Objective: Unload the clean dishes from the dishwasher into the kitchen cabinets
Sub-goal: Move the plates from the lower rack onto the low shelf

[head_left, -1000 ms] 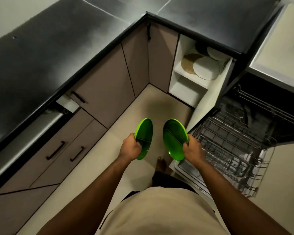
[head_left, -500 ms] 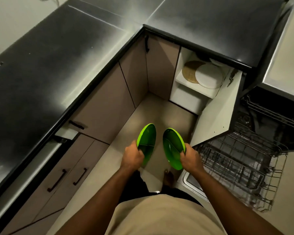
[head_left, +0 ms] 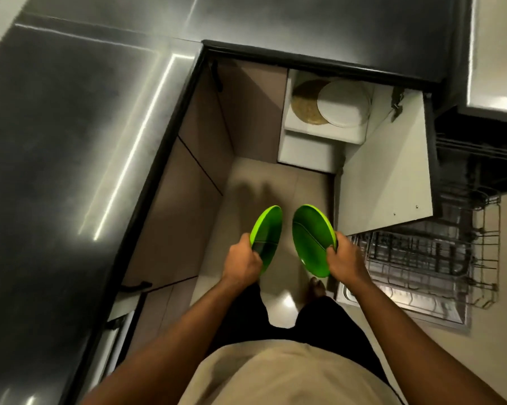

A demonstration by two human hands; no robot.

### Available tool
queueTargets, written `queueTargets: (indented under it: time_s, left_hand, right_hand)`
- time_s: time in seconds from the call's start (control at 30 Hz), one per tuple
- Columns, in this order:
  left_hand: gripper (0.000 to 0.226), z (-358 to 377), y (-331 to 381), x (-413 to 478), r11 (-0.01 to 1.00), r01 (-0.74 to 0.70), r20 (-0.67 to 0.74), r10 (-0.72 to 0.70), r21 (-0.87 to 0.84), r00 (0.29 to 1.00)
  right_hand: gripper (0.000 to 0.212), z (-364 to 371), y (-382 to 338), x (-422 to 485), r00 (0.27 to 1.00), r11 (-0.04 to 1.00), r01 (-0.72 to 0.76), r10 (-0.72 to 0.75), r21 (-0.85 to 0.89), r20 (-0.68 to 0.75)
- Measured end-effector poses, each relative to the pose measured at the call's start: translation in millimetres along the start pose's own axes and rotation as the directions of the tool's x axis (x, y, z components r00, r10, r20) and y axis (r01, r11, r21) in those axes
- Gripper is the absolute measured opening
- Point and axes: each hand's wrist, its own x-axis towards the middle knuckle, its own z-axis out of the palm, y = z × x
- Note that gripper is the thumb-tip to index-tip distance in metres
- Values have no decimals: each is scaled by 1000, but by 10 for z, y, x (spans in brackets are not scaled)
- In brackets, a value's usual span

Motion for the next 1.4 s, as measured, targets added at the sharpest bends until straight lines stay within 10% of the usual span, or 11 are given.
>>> queueTargets:
  time_s: [0.87,1.17,1.4]
  left_hand:
    - [31,2329,-421,3859,967,-234,-11,236,103,972]
    - [47,3160,-375,5689,814,-559,-164,579,155,798]
    - [44,3247,135,6549,654,-671,-267,756,351,597]
  right_hand:
    - [46,2073,1581,3445,923,961,-105,191,257,-335]
    - [36,2549,1909,5067,712,955,106,121,276,-692]
    - [33,2222,1780,5997,663,982,173,-169,-71,-729]
